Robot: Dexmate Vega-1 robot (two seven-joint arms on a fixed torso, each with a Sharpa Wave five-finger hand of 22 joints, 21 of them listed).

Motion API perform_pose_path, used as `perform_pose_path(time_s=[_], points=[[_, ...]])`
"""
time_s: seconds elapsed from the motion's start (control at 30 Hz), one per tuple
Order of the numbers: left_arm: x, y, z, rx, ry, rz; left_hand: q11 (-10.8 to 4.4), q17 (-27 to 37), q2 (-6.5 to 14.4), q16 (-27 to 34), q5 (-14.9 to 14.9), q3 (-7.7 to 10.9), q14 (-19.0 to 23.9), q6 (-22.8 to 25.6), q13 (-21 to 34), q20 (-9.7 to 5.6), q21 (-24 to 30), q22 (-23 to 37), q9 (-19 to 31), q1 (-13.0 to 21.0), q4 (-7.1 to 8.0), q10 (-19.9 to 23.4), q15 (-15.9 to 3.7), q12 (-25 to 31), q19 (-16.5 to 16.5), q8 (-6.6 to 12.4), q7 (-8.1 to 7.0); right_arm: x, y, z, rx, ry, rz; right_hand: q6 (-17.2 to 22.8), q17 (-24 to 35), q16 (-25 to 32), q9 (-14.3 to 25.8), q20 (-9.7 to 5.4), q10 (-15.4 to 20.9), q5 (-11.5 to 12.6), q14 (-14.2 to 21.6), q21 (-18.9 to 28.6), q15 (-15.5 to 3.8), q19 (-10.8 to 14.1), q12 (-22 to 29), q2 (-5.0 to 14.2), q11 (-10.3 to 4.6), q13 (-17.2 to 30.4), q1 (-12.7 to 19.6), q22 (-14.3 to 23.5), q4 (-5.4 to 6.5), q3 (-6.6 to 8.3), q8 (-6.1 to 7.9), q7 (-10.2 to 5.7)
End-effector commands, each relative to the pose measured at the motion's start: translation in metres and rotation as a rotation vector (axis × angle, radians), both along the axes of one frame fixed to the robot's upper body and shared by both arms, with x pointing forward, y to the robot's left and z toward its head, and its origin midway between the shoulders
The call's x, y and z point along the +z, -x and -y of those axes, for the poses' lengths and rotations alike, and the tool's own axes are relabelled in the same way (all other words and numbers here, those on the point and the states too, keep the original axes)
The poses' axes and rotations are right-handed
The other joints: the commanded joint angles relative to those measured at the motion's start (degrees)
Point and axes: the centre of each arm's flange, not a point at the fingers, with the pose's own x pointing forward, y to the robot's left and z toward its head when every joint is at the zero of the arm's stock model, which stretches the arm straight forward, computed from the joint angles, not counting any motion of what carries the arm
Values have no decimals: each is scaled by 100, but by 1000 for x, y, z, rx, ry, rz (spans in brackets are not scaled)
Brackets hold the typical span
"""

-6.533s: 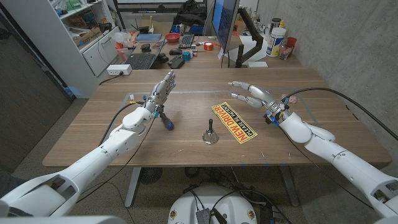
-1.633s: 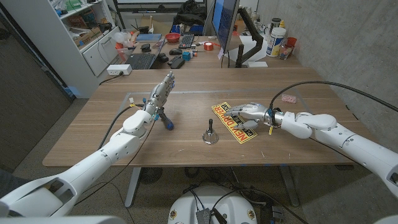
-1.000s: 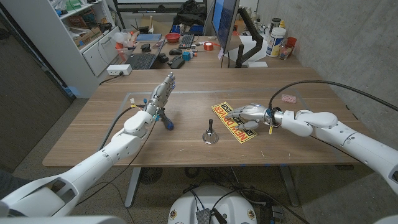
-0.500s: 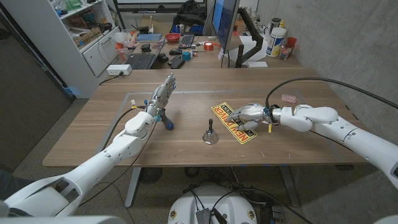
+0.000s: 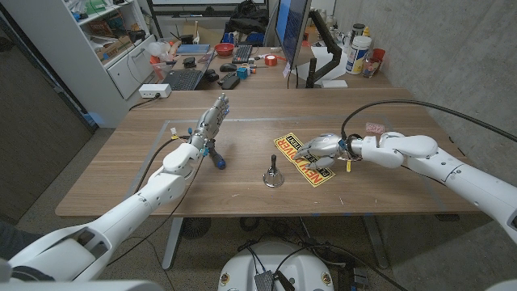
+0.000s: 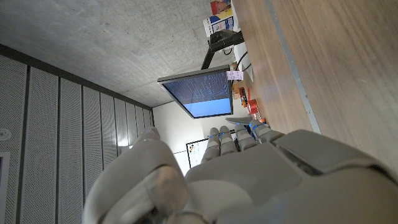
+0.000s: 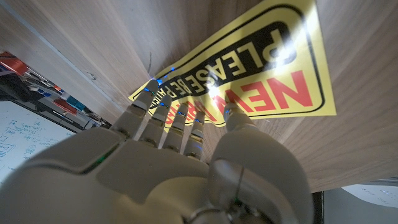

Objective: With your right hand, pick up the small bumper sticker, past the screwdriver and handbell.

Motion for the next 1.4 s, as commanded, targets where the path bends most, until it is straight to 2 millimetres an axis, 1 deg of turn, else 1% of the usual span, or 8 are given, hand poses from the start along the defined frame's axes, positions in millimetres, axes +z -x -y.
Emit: perform_pose_path(time_s=[0.03,0.23,0.47,0.7,0.8,0.93,1.17,1.4], points=[[2,-3,0,-8,-4,0,-39,16,52,22,-14,-10,-31,30,14,30,11,26,20,28,7,-4,5,15,-31,9,-5,-4,0,-1,-12,20,7,370,9,45,26,-27,168,15,103,42,-241,105,67,-101,-76,32,191,25,-5,55,23,-171],[0,-1,-1,-6,-1,0,-37,16,55,23,-15,-16,-30,30,14,39,12,26,20,30,7,4,2,18,-32,8,-10,-5,0,-1,-8,19,7,389,10,56,26,-40,198,12,160,58,-258,161,73,-98,-72,32,217,25,-5,70,16,-178],[-3,0,-3,-5,1,-4,-52,16,59,20,-17,-25,-40,28,14,139,16,27,20,31,8,4,2,18,-29,7,-20,-6,1,-5,2,11,4,449,13,82,27,-76,256,-2,318,124,-224,383,82,-93,-96,34,279,29,1,108,-1,-195],[-4,1,-3,-7,6,-2,-49,17,63,18,-18,-33,-47,24,15,130,17,28,20,33,9,-2,0,17,-31,6,-28,-5,2,-8,9,5,-5,518,16,125,29,-141,371,-22,572,200,-240,658,107,-106,-99,36,342,32,9,142,-25,-232],[-5,0,-4,-7,10,-4,-53,17,65,20,-19,-37,-46,24,15,129,17,29,20,34,9,-2,-5,17,-33,6,-29,-5,2,-10,13,3,-8,552,18,132,31,-212,415,-32,673,249,-201,823,115,-110,-95,38,370,36,15,159,-36,-233],[-5,-1,-5,-12,14,-4,-55,17,67,21,-19,-40,-45,25,15,142,18,29,20,35,9,2,-3,19,-31,7,-25,-4,2,-13,19,1,-11,613,24,152,33,-386,479,-46,840,309,-258,1032,127,-99,-128,40,409,42,25,185,-45,-243],[-5,-2,-6,-15,17,-3,-52,18,70,21,-21,-49,-46,16,15,153,23,30,20,36,10,-9,-9,15,-24,3,-35,-2,2,-16,25,-9,-18,812,33,168,37,-474,669,-75,1065,401,-297,1341,181,-94,-144,44,447,51,43,211,-17,-255],[-6,-3,-7,-14,17,-6,-78,18,72,21,-22,-56,-48,28,16,180,20,30,20,37,11,-6,-7,17,-33,8,-30,-1,2,-19,35,-23,-25,1090,55,223,44,-641,923,-110,1474,569,-498,1858,252,-55,-189,53,492,64,71,251,18,-291]])
